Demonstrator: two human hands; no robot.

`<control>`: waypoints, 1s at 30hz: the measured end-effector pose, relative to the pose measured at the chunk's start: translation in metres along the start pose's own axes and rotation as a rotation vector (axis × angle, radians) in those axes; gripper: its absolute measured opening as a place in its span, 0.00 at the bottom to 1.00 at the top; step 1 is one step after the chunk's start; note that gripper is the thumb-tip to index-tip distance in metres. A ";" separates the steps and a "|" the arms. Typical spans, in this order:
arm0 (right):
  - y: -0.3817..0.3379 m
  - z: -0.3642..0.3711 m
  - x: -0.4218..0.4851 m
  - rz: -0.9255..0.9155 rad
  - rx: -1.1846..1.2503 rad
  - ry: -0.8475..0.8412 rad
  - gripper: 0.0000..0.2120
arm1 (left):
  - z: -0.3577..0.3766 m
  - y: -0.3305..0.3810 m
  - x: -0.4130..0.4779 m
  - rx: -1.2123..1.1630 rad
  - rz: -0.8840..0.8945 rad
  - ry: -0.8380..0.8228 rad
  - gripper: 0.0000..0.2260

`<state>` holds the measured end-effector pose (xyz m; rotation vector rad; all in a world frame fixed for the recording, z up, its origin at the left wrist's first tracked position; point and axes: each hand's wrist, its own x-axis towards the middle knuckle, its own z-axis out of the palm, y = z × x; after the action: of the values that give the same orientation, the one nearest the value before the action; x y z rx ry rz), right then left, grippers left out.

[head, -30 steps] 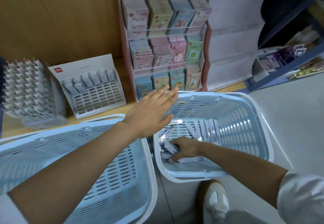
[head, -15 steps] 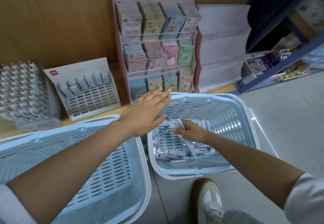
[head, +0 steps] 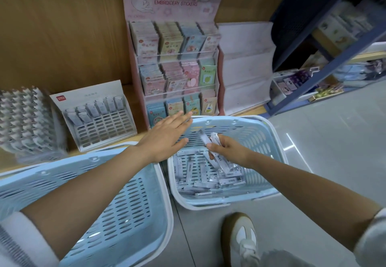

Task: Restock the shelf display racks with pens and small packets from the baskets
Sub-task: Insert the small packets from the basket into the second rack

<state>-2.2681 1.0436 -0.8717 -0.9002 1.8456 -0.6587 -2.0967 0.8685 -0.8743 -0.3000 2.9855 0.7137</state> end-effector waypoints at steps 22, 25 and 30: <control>-0.048 -0.005 -0.017 -0.136 0.214 0.138 0.07 | 0.002 0.000 0.007 -0.187 0.026 0.271 0.25; -0.077 -0.003 -0.003 -0.262 0.286 0.233 0.11 | -0.008 0.016 0.007 -0.559 -0.097 0.389 0.14; -0.119 0.029 0.031 -0.295 0.465 0.282 0.20 | -0.032 0.034 -0.001 -1.525 -0.421 0.031 0.19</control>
<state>-2.2146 0.9475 -0.8103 -0.7983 1.7000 -1.3931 -2.1032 0.8838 -0.8307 -0.8705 1.5983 2.6001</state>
